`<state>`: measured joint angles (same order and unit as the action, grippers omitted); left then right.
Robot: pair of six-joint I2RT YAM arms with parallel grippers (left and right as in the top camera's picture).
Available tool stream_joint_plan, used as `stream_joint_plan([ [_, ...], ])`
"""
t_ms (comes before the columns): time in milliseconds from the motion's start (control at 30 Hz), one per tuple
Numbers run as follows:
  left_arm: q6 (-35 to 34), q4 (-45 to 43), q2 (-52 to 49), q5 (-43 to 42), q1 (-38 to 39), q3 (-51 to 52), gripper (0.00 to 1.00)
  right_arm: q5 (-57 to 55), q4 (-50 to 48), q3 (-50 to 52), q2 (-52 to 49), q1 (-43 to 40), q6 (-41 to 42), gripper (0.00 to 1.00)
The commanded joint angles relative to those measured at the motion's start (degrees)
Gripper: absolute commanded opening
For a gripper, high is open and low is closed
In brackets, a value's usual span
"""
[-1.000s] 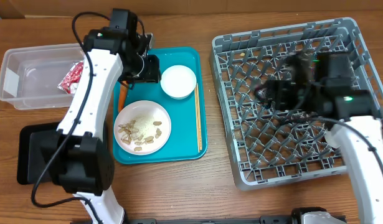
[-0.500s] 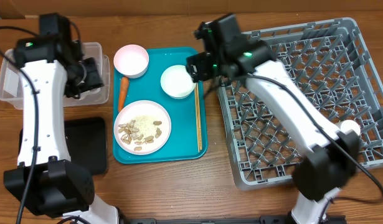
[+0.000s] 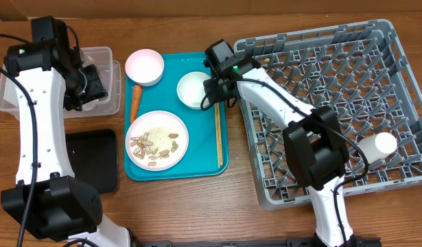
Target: Sort waste into correct bins and load items into the dishwasher
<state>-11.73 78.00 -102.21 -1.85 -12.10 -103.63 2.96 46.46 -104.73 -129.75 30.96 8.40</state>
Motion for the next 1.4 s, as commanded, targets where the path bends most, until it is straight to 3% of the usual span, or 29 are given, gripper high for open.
stream_joint_plan([
  [0,-0.7,-0.2,1.2,0.3,0.2,-0.5,0.53,-0.3,-0.4,-1.6,-0.3,0.8,0.9,0.32],
  [200,-0.7,0.0,1.2,0.3,0.2,-0.5,0.53,-0.3,-0.1,-2.1,0.0,0.9,2.4,0.04],
  [467,-0.7,0.0,1.2,0.3,0.2,-0.5,0.53,-3.6,6.2,-12.5,8.0,-1.6,2.4,0.04],
  [600,-0.7,0.0,1.2,0.4,0.2,-0.5,0.53,-18.8,14.4,-17.7,16.7,-4.1,1.8,0.04],
  [733,-0.7,0.0,1.2,0.3,0.2,-0.5,0.53,-44.4,22.4,-17.6,22.3,-9.0,1.9,0.04],
  [767,-0.7,0.0,1.2,0.3,0.2,-0.5,0.53,-55.0,25.6,-17.3,22.3,-12.0,3.7,0.04],
  [833,-0.7,0.0,1.2,0.3,0.2,-0.5,0.53,-70.7,27.5,-14.6,22.3,-16.3,15.2,0.04],
  [967,-0.8,0.4,1.2,0.3,0.2,-0.5,0.53,-84.0,27.1,-6.9,22.3,-22.5,26.7,0.04],
  [1167,-2.1,0.7,1.2,-0.1,0.2,-0.5,0.53,-84.0,12.0,15.5,22.2,-31.0,24.4,0.04],
  [1367,-2.1,0.8,1.2,-0.1,0.2,-0.5,0.53,-78.7,-2.6,27.0,22.2,-30.6,16.8,0.04],
])
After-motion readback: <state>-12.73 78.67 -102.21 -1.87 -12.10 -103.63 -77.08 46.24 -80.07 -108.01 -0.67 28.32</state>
